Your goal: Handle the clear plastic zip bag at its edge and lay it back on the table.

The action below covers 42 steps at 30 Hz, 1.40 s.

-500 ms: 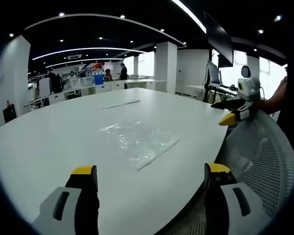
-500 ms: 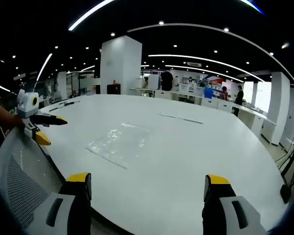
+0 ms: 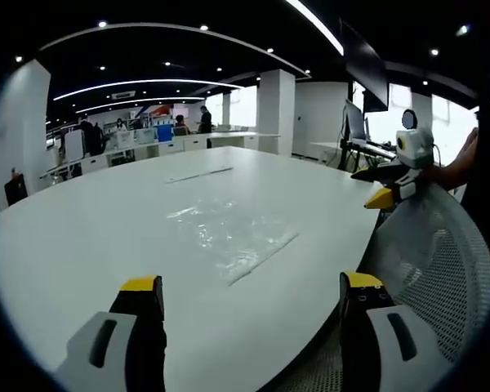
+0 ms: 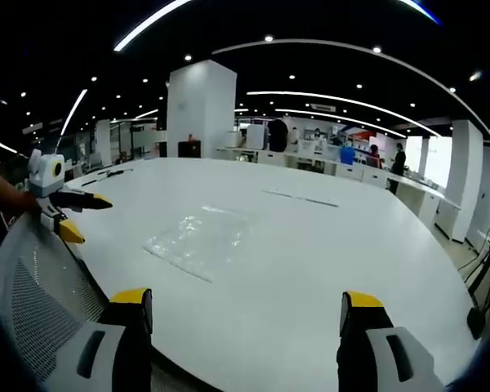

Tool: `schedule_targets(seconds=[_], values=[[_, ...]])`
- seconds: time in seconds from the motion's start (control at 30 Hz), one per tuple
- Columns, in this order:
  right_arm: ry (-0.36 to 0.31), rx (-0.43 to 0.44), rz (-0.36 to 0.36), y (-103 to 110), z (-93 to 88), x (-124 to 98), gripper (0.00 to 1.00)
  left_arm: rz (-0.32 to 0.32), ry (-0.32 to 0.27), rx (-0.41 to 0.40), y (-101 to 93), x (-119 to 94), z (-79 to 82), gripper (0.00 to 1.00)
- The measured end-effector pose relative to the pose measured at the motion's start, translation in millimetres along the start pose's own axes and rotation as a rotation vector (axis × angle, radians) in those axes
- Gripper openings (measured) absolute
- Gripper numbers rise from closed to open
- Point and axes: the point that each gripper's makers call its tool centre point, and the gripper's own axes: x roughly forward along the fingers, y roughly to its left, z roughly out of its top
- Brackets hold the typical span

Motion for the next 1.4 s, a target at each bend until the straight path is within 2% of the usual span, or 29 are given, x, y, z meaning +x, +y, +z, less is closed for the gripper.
schedule_targets(seconds=[0.7, 1.4], values=[[0.006, -0.003, 0.015, 4.3, 0.0, 0.0, 0.95, 0.007, 0.012, 0.018, -1.4, -0.3, -0.1, 0.87], [0.000, -0.009, 0.024, 4.1, -0.3, -0.1, 0.99, 0.026, 0.005, 0.074, 1.6, 0.3, 5.5, 0.99]])
